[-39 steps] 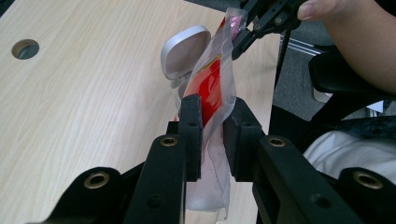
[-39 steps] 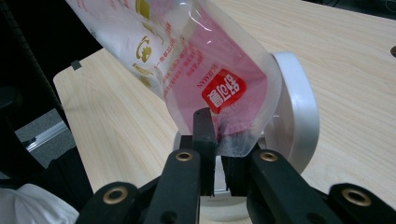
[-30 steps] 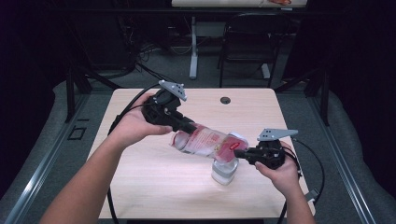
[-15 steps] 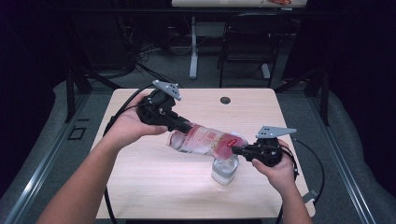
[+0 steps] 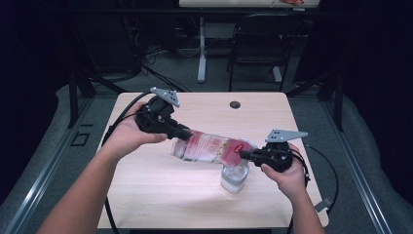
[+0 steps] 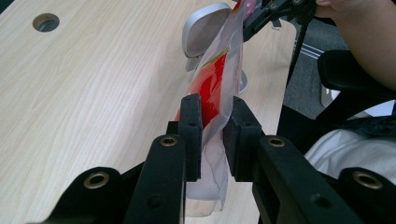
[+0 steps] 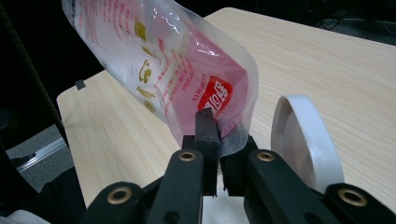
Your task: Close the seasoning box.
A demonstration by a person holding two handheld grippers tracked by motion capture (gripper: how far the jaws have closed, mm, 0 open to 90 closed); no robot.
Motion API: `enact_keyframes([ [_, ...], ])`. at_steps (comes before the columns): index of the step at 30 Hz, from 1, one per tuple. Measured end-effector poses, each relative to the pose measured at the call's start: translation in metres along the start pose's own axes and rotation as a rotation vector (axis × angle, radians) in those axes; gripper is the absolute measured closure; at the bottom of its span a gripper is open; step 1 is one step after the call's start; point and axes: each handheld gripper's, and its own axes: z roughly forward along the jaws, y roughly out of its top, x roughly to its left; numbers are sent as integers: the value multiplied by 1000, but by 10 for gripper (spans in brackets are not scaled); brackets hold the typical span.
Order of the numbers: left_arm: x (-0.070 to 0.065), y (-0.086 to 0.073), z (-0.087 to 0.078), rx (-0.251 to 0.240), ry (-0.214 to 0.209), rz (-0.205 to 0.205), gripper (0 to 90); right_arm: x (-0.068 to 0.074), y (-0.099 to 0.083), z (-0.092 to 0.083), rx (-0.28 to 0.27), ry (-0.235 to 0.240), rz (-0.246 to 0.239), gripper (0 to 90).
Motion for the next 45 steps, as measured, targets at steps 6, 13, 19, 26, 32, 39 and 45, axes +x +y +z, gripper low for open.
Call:
enact_keyframes([
  [6,-3,4,-2,-2,8,15,786,0,0,1,17,13,1,870],
  [13,-1,0,-2,-7,9,1,786,1,1,-2,0,13,-2,871],
  [19,3,-11,-1,-15,8,-11,785,4,3,-4,-24,17,-9,876],
  [26,8,-30,2,-32,-1,-40,785,7,4,-1,-42,21,-26,879],
  [32,12,-51,6,-72,-15,-74,788,11,5,5,-56,31,-39,877],
  [39,16,-67,9,-100,-24,-99,788,12,6,10,-75,48,-32,859],
  [45,18,-75,10,-109,-29,-105,788,9,3,13,-66,68,-25,813],
])
